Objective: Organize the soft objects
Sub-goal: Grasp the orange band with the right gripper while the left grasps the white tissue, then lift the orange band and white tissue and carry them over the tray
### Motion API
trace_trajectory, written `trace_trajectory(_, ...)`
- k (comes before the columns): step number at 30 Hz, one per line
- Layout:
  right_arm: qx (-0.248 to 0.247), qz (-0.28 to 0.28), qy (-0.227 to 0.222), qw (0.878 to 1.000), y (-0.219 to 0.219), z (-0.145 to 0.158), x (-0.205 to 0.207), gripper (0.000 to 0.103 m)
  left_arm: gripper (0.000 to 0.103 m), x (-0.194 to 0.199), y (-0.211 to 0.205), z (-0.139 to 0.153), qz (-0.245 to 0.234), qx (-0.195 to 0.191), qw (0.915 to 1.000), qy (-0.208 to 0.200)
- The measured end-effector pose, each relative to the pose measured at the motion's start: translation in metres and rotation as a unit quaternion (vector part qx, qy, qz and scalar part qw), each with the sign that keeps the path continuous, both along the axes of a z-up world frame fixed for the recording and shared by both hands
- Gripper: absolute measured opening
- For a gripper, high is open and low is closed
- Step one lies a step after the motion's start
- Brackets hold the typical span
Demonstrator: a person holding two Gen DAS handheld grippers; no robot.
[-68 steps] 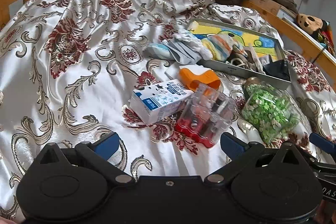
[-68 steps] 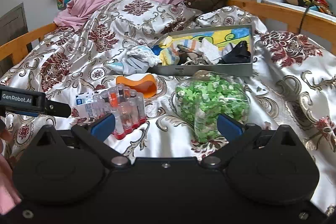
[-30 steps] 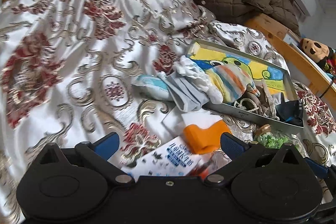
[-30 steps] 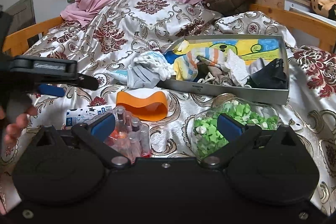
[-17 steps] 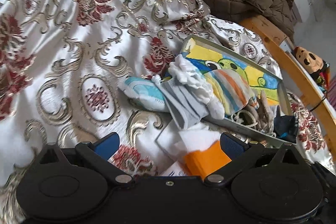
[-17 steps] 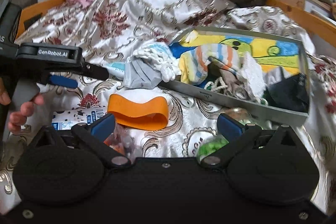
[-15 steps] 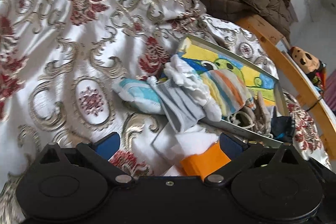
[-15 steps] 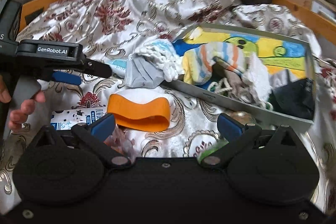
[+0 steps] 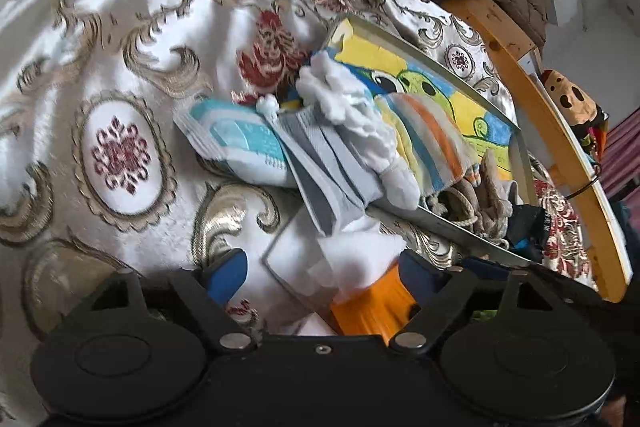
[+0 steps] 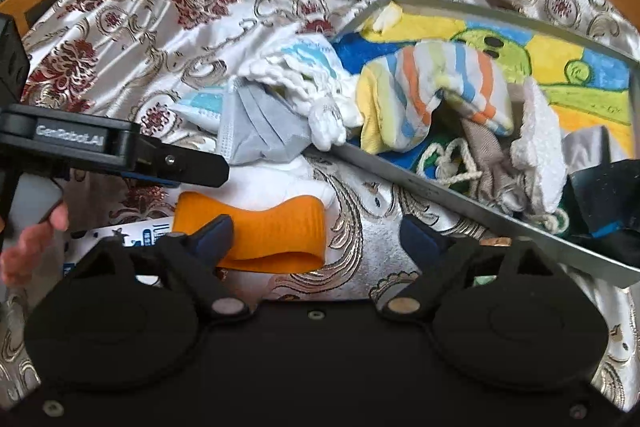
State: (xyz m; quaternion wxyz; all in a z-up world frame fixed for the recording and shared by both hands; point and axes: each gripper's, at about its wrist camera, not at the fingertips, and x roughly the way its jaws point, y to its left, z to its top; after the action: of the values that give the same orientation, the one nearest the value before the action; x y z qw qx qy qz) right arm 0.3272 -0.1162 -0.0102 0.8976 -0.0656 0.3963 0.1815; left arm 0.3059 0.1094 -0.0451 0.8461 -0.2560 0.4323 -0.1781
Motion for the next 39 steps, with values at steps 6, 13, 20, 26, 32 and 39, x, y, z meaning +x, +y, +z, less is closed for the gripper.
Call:
trace_trajectory(6, 0.014, 0.007, 0.031, 0.999, 0.006, -0.018, 0.014, 0.055, 0.077, 0.003, 0.0, -0.012, 0.0, -0.01, 0.9998, 0.02)
trace_trajectory(13, 0.013, 0.016, 0.036, 0.999, 0.013, -0.023, 0.017, 0.024, 0.052, 0.006, 0.002, -0.02, 0.006, -0.026, 0.999, 0.035)
trace_trajectory(20, 0.009, 0.031, 0.007, 0.999, 0.01, -0.008, 0.002, 0.012, 0.016, 0.004, -0.004, -0.018, -0.014, -0.054, 0.9978, 0.037)
trace_trajectory(26, -0.025, 0.038, -0.027, 0.999, 0.008, 0.014, -0.016, 0.008, 0.004, -0.001, -0.018, 0.006, -0.036, 0.005, 0.9992, 0.017)
trace_trajectory(32, -0.035, 0.021, -0.034, 0.999, -0.013, 0.027, -0.02, 0.008, 0.003, 0.001, -0.011, 0.0, -0.021, 0.001, 0.9992, 0.033)
trace_trajectory(39, -0.033, 0.017, -0.06, 0.998, -0.033, 0.044, -0.021, 0.008, 0.003, -0.006, -0.024, 0.023, -0.055, 0.011, 0.9984, 0.0)
